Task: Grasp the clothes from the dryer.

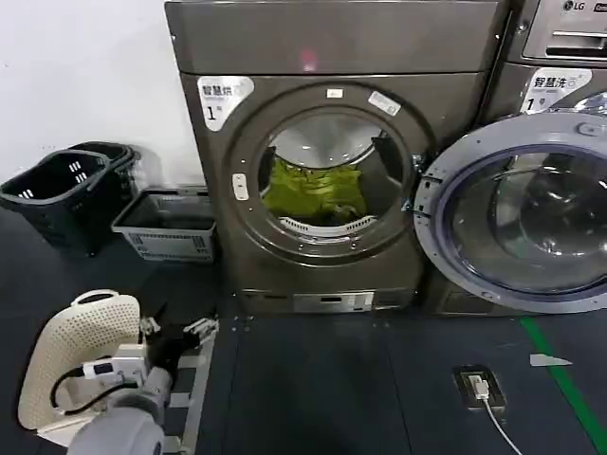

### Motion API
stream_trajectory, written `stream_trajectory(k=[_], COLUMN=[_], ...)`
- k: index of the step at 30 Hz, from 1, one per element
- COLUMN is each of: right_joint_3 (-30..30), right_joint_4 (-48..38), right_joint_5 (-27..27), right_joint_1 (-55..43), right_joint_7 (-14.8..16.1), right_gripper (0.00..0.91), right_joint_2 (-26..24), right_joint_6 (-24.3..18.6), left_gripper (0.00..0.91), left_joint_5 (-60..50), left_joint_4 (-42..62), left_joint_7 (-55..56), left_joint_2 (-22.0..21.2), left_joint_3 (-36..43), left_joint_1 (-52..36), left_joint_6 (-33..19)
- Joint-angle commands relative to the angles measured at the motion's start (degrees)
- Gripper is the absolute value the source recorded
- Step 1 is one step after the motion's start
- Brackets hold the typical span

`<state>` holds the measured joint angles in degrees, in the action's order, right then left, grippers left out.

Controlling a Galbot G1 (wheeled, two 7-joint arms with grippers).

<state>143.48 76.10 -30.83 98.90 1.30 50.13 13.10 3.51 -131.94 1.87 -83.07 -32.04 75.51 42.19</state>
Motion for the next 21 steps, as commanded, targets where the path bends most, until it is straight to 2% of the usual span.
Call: stream_trajectory(k=[1, 21], right_joint_3=[-0.02, 0.59], right_joint_4=[0.06, -0.42], right_joint_5=[-0.09, -0.45], right_joint_1=[-0.08, 0.51], right_joint_7=[0.14, 0.0], right_gripper=[0.907, 0.907], right_joint_2=[0.1, 0.15], right_joint_6=[-0.25, -0.29], left_gripper=[0.907, 0.907], left_joint_5=[-0.04, -0.16], left_joint_4=[0.33, 0.41], left_joint_7=[-0.18, -0.55], left_joint_2=[0.13, 0.57], left_joint_3=[0.05, 0.34], left_joint_1=[0.05, -0.36], left_joint_6=[2.81, 2.81])
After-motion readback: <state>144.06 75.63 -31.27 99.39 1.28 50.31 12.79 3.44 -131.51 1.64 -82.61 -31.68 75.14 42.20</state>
